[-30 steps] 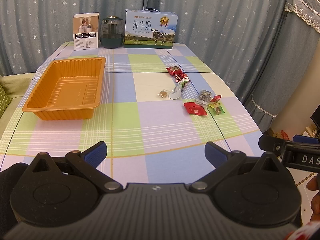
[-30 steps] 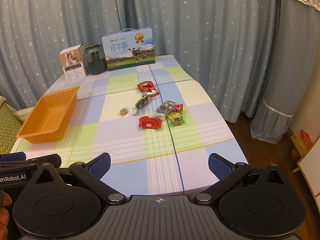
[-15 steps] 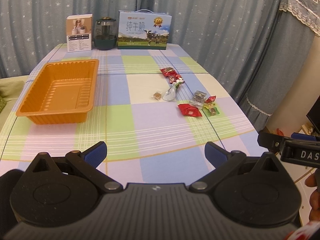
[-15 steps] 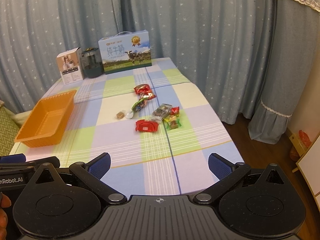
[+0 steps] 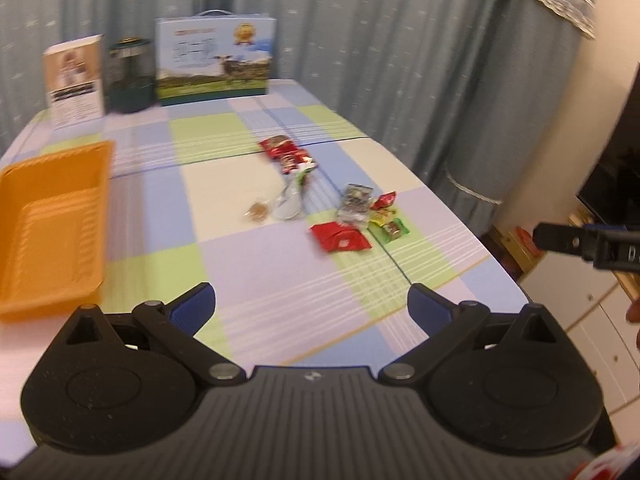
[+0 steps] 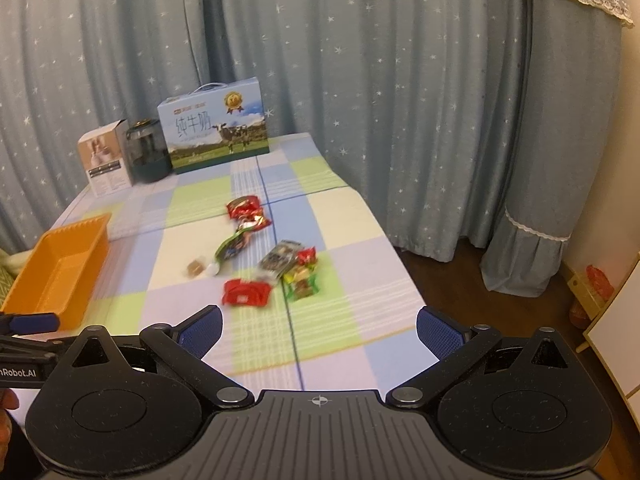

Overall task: Organize snacks
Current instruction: 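Reach the left tool to the red candy and close on it while the right tool grasps the yellow-green candy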

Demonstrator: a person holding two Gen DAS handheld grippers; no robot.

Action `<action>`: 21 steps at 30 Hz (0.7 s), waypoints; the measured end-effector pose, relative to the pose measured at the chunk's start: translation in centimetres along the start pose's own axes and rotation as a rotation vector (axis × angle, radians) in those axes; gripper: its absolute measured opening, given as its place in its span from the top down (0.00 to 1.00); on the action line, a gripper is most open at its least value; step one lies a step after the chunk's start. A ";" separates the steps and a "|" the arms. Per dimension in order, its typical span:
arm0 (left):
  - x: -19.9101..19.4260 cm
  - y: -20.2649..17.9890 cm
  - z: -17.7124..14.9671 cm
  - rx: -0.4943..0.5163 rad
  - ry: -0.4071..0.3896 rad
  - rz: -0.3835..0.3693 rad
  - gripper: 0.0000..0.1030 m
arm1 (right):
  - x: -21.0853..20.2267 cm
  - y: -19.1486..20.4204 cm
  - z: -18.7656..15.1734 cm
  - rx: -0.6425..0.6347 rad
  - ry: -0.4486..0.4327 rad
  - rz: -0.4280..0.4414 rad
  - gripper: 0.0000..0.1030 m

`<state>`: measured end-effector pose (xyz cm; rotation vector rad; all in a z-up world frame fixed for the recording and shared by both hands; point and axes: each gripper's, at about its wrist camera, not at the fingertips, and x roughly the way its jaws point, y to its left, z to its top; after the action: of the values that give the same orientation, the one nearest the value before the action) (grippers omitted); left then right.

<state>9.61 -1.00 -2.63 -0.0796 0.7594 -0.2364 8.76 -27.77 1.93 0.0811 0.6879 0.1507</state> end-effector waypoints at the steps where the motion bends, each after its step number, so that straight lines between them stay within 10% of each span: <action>1: 0.8 0.1 0.3 0.015 0.001 -0.020 0.06 | 0.6 -0.3 0.2 -0.003 -0.002 0.000 0.00; 10: 9.0 0.1 2.9 0.144 0.035 -0.171 0.16 | 6.7 -2.4 0.9 -0.005 0.008 0.067 0.00; 21: 18.1 -1.3 3.9 0.376 0.067 -0.187 0.33 | 12.8 -3.2 -0.9 -0.010 0.093 0.078 0.15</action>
<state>24.76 -6.63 -11.74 0.2150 0.7639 -0.5580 18.34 -28.79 -7.19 0.0917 0.7769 0.2344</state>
